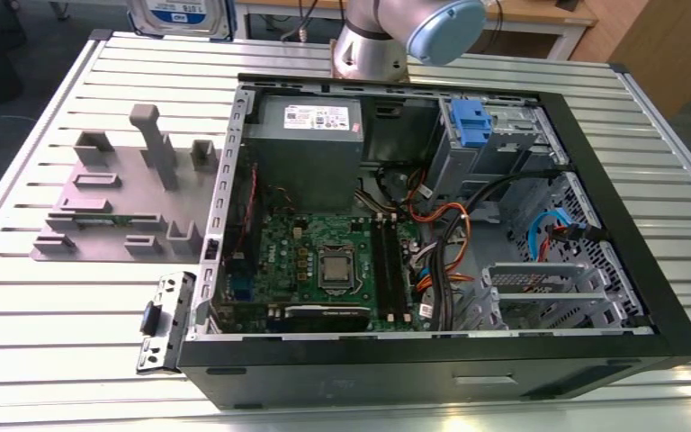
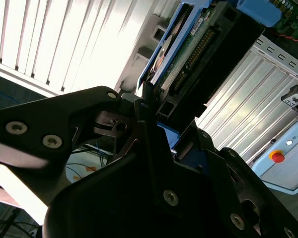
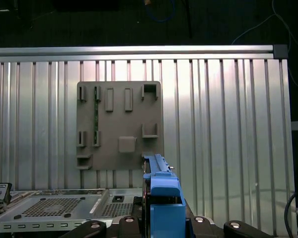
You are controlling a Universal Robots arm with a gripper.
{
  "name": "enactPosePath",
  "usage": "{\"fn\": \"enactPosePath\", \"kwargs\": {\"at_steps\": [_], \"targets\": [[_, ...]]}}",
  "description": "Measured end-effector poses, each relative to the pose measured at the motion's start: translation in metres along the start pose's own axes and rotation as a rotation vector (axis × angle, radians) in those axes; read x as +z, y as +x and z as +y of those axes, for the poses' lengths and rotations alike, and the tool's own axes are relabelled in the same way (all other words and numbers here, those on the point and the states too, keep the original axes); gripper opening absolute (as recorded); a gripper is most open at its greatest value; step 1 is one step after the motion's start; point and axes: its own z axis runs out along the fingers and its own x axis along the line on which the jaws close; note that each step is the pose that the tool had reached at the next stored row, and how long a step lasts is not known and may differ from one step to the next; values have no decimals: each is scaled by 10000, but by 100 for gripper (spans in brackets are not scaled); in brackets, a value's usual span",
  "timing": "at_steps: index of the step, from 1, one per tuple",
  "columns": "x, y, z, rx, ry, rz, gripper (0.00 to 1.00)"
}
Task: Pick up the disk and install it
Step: 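Pick up the disk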
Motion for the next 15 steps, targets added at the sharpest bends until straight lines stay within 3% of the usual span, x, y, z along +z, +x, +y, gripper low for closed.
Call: {"fn": "enactPosePath", "kwargs": {"at_steps": [15], "targets": [[-1,-2,-55,1,0,0,36]]}}
